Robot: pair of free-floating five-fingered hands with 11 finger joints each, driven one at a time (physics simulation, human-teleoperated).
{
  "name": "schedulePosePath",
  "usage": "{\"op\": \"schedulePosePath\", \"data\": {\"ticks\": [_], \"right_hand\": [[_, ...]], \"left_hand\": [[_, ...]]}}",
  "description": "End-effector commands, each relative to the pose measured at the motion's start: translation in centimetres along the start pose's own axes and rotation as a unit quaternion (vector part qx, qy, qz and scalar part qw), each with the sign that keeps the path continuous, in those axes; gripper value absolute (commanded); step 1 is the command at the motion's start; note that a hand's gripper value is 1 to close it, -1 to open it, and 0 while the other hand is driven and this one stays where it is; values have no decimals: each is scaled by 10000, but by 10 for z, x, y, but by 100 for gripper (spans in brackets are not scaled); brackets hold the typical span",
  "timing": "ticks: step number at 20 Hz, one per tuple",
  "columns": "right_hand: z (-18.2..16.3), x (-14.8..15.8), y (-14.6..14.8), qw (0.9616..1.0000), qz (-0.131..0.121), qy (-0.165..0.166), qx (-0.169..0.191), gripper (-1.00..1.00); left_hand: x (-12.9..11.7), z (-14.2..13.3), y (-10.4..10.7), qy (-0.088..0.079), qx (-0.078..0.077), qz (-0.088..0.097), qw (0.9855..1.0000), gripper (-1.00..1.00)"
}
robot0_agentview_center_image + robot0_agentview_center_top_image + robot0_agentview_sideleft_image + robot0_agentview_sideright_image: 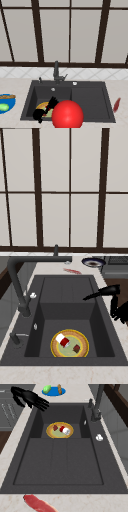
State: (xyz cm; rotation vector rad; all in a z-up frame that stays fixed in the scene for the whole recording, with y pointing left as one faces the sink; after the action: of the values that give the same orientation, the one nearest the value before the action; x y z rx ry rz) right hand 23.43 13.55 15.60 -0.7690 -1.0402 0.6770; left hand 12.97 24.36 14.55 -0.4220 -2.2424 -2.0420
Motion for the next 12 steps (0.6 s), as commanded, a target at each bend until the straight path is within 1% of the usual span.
{"op": "schedulePosePath", "data": {"ticks": [1, 6, 9, 10, 11, 12], "right_hand": [[7, 1, -5, 9984, 520, -130, 153, -100], [15, 0, -16, 9982, 581, -119, 34, -100], [16, -9, -40, 9990, 418, -33, -141, -100], [10, -17, -44, 9998, 215, -41, 6, -100], [0, -12, -35, 9999, 83, 8, -63, -100], [6, -5, -30, 9999, 86, -38, -65, -100]], "left_hand": [[0, 0, 0, 0, 0, 0, 10000, 0], [4, -1, 2, -23, 25, 4, 10000, 0], [7, -2, 4, -47, 45, 6, 10000, 0], [8, -3, 4, -51, 50, 6, 10000, 0], [8, -3, 4, -52, 52, 5, 10000, 0], [8, -3, 4, -53, 53, 5, 10000, 0]]}}
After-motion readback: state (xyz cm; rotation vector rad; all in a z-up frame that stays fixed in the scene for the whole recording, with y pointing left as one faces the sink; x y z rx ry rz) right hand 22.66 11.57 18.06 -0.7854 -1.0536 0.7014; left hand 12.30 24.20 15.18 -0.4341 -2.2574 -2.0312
